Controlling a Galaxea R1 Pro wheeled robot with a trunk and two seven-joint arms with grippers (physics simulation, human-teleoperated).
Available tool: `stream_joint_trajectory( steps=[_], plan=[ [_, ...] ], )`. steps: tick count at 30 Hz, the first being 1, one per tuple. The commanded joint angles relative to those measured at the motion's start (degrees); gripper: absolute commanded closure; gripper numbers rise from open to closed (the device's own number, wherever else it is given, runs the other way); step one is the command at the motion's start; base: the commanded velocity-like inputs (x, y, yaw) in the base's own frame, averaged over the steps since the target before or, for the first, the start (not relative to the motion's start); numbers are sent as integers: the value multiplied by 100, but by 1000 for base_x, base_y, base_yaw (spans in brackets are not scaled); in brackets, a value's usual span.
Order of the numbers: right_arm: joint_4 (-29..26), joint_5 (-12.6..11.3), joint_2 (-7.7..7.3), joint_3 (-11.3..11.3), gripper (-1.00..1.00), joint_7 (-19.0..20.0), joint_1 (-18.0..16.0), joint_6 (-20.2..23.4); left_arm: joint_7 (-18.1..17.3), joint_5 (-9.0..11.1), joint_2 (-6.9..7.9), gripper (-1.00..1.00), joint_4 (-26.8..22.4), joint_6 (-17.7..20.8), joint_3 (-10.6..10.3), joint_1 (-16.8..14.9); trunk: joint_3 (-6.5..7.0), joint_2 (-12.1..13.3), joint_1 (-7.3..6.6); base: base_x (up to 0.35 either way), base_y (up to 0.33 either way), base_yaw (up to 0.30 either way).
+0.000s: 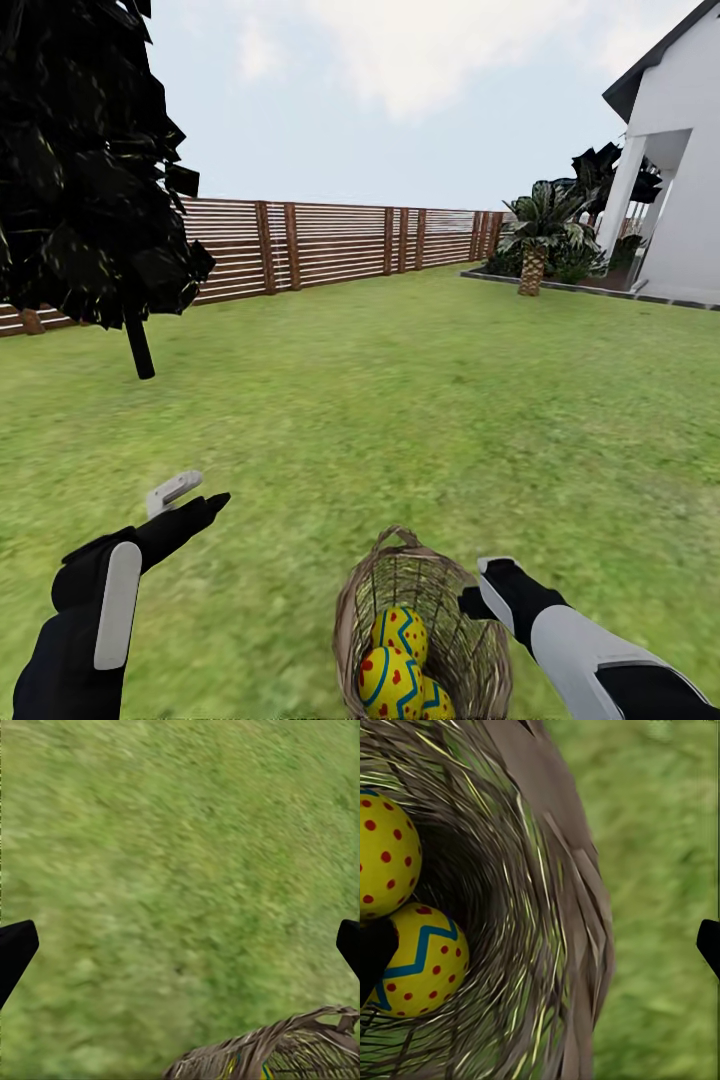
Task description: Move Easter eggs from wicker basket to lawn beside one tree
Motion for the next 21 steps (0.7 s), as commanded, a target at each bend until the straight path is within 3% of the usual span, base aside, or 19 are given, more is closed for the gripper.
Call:
stream_joint_trajectory(
  steps=[1,21],
  plan=[
    [-10,2,-3,30,-100,-19,-2,35,20,43,-4,-100,-5,30,12,-5,-24,-44,22,0,0,0],
    [-17,32,-28,22,-100,-19,-2,29,29,39,-7,-100,0,21,16,-5,-383,-846,461,0,0,0]
  ],
)
